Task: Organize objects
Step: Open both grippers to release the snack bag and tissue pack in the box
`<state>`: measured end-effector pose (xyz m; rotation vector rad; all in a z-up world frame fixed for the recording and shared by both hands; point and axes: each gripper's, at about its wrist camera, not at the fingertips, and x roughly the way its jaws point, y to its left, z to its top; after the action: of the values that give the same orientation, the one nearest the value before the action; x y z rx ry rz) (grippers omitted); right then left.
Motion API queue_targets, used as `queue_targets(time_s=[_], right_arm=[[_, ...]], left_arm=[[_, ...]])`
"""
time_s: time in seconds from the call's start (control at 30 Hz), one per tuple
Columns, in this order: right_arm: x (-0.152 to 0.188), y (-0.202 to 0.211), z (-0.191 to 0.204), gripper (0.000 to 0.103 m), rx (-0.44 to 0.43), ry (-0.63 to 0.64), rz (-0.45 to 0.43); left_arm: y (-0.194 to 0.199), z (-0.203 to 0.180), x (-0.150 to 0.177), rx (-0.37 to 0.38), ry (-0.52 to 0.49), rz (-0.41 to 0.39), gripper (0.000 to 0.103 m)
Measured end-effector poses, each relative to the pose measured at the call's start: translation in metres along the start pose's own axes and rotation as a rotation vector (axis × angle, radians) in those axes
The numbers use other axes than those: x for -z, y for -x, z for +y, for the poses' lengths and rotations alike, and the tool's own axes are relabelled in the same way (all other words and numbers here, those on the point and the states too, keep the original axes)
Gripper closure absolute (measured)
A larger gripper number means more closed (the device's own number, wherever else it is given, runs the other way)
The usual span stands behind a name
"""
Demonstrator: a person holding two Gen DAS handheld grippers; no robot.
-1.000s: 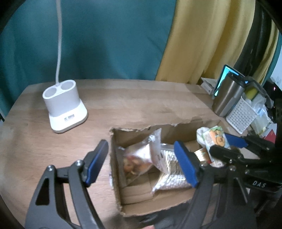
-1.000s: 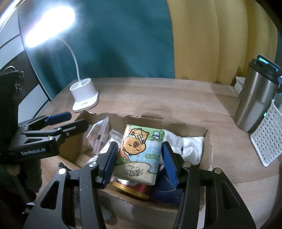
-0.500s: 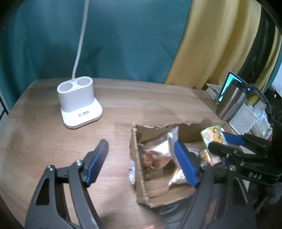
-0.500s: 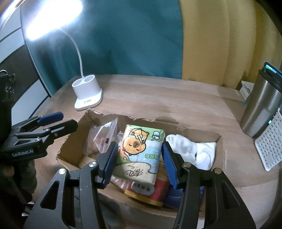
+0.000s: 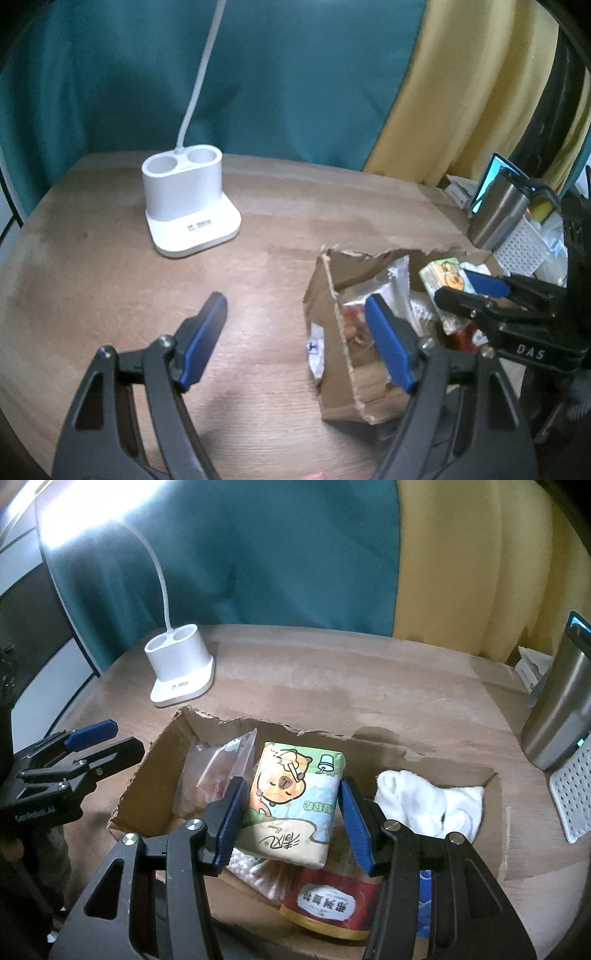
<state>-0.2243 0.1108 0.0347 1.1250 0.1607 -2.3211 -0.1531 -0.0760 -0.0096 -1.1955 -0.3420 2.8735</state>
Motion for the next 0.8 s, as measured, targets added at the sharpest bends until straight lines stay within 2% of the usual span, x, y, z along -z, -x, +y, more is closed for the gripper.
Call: queue_targets(time_s=[0.37,0.8], right_arm=[[-0.001,-0.009,0.003,0.048,0.017,-0.013,0.001],[0.01,0.017,0.004,0.048,0.034,-0.027,-0.024]], left_arm=[[0.001,0.004,0.002,0.002,0.006,0.004,0.025],[0.022,-0.013,0.011,0.005,-0.02,-0.017,0.025]])
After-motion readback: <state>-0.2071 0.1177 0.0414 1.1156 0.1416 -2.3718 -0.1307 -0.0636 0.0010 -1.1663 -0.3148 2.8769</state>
